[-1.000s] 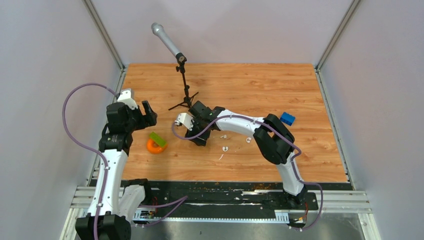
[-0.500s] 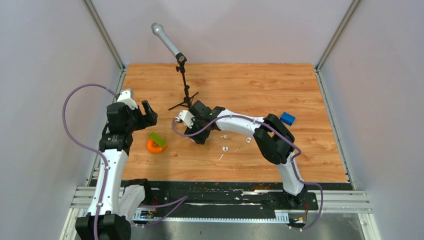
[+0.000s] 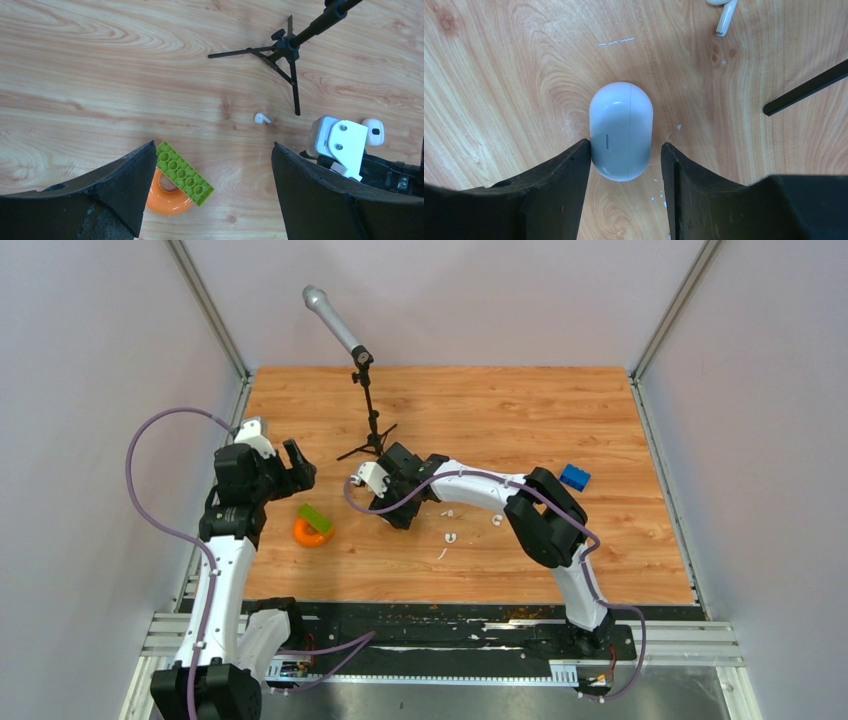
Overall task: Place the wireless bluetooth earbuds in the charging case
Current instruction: Pick up the charging case at the center of the board.
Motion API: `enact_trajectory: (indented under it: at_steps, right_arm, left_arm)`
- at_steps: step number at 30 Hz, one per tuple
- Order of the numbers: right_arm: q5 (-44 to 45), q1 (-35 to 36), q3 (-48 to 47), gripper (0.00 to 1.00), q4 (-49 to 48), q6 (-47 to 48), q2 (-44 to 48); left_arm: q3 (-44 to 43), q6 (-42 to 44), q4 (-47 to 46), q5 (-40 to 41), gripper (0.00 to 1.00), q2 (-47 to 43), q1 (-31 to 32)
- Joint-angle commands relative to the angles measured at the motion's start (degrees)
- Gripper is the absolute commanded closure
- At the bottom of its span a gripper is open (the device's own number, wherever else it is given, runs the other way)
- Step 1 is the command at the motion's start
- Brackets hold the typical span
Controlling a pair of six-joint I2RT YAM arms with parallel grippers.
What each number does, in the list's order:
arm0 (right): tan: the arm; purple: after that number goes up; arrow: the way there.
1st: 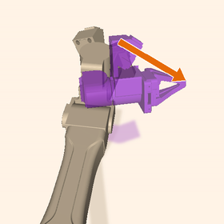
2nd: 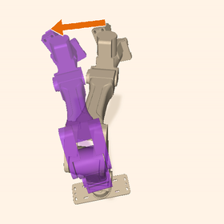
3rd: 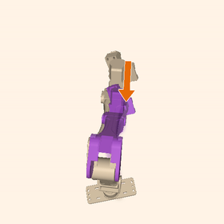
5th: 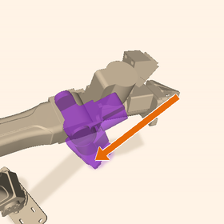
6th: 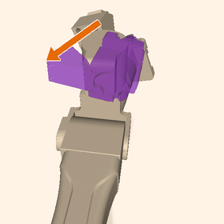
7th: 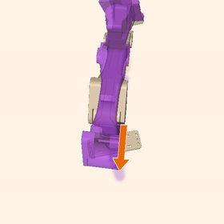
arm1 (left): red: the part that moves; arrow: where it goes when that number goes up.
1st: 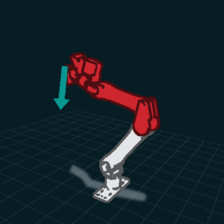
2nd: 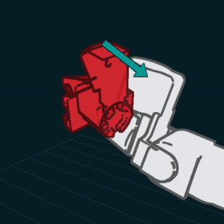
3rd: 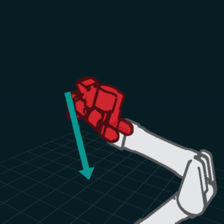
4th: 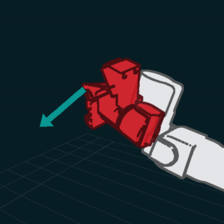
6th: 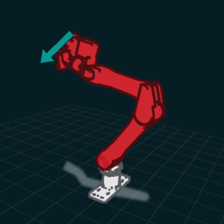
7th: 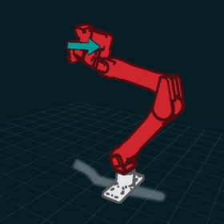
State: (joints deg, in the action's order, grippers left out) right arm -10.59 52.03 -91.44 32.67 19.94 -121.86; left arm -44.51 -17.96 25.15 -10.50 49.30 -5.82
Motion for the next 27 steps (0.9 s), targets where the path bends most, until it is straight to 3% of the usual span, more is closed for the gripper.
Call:
enact_trajectory:
  at_steps: [1, 5, 6, 8, 9, 16, 19, 23, 27]
  right_arm:
    - [-0.66, -0.43, 0.12, 0.46, -1.36, 1.4, -1.22]
    - [-0.31, -0.59, 0.35, 0.47, -1.31, 2.28, -1.51]
    - [-0.87, -0.71, 0.23, 0.56, -0.96, 3.11, -1.61]
    - [-2.55, -1.17, -0.79, 0.92, 0.43, 6.23, -1.76]
    - [-2.16, -1.3, -1.16, 1.0, 1.05, 7.88, -1.71]
    - [2.21, -3.38, -1.81, 1.0, 2.7, 14.84, 5.34]
    - [0.47, -5.01, -2.24, 1.0, 4.77, 17.26, 10.72]
    - [-0.49, -7.2, 0.76, 1.0, 1.99, 20.48, 19.99]
    - [2.77, -7.57, 6.3, 1.0, -5.94, 21.87, 28.61]
  left_arm:
    - [-1.32, -1.86, -2.65, -1.01, 0.09, 0.5, -0.4]
    - [-1.84, -2.43, -2.98, -1.56, 0.09, 1.11, -0.34]
    - [-1.84, -2.37, -2.96, -1.62, 0.09, 1.39, -0.35]
    - [-1.74, -2.33, -2.91, -1.65, 0.09, 1.67, -0.38]
    - [-1.72, -2.39, -2.89, -1.85, 0.09, 1.94, -0.4]
    - [-2.59, -3.44, -4.34, -7.68, 0.09, 5.71, -0.38]
    - [-4.51, -2.8, -7.47, -17.92, 0.19, 8.29, 0.18]
    - [-7.5, -2.74, -12.48, -26.99, 0.17, 9.76, 4.31]
    - [-10.47, -0.93, -15.12, -26.46, 0.14, 9.09, 11.19]
